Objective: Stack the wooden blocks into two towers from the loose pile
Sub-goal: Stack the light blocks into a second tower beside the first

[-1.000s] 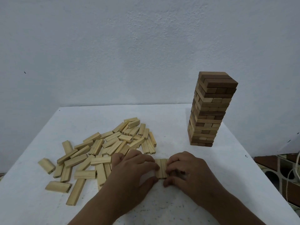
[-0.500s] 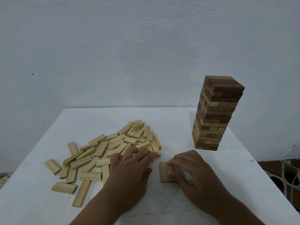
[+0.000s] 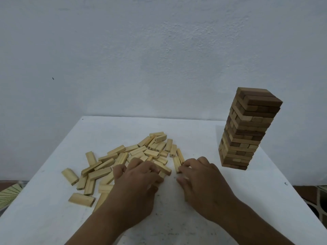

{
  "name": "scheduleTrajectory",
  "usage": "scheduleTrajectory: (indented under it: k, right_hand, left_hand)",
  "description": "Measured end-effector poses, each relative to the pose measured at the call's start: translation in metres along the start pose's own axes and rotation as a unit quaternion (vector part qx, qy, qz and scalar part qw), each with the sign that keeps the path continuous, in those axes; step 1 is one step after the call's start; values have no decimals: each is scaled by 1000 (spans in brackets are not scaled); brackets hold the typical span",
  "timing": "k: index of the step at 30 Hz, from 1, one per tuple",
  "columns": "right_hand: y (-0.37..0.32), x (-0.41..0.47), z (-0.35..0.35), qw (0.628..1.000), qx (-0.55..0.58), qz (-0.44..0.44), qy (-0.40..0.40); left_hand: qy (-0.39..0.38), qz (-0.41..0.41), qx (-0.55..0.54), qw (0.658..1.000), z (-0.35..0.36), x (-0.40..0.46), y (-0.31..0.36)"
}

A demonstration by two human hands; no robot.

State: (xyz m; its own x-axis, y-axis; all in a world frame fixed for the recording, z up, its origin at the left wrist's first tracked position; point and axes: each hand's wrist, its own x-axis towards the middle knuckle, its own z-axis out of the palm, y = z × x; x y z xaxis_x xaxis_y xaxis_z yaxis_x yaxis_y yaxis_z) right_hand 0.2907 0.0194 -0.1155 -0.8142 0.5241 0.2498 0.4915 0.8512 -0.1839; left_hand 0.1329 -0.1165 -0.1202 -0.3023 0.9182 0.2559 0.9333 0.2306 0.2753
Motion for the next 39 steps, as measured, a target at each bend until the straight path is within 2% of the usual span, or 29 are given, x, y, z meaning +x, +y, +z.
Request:
scheduleTrajectory:
  k: [4,8,14,20,25,30,35,39]
  right_hand:
    - [-15,-4,6,1000,20,-14,15]
    - [-22,-9,16,997,43,-14,55]
    - [-28,-19,14,994,68,-65,56]
    - [-25,-6,17,986,120,-41,112]
    - [-30,4,26,992,50,-60,98]
    - [-22,3,24,984,114,-39,129]
    - [-2,-9,11,979,131,-24,152]
    - [2,-15,5,985,108,-50,128]
  left_hand:
    - [-5,-7,-16,1000,-6,-2,-2]
    - [-44,-12,-19,999,-14,-3,0]
    - [-69,-6,-18,997,-20,-3,-4]
    - [-60,-3,-31,998,-18,-4,-7]
    - [-61,-4,-34,998,-19,-3,-8]
    - [-73,11,-47,996,-24,-4,-3]
    - [-104,25,-26,994,-27,-2,2]
    - [-106,17,-31,994,-25,-2,2]
